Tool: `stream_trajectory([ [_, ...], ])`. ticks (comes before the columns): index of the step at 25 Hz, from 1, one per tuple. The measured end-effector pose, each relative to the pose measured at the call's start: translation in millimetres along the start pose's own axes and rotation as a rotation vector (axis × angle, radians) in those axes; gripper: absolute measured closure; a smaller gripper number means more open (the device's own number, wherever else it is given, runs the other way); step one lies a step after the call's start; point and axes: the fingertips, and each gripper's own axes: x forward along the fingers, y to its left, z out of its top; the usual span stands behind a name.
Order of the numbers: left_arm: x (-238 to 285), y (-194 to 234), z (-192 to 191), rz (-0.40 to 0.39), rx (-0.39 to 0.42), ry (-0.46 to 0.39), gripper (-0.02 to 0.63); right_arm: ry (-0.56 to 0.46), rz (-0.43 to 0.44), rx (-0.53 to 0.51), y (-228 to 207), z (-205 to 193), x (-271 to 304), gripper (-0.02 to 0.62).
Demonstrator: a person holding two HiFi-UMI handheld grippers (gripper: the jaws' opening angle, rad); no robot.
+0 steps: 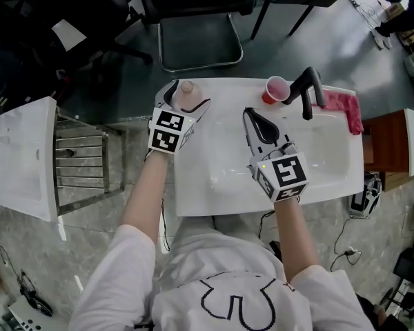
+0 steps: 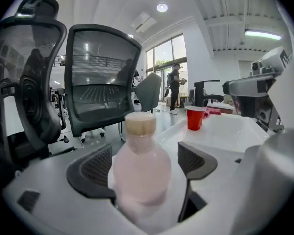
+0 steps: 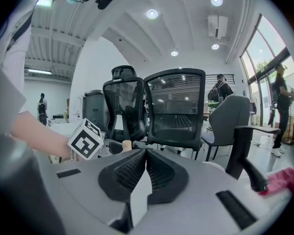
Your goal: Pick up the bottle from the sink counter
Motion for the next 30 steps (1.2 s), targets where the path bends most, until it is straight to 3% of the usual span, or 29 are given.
stream_trajectory([
  [13,27.5,2.0,-35.4,-0.006,-0.043,0.272,0.184,-0.005,0.011,-0.003,-2.1,7.2,3.7,0.566],
  [21,25.8,5.9,-34.6,0.022,-0.058,0.273,0.202,-0.002,0.012,0.009,-4.4,5.8,1.3,0.566],
  [30,21.7,-1.3,-36.7,-0.007,-0.021,0.281,0.204,-0.013,0.024,0.002,-1.3,12.0,0.9,0.566],
])
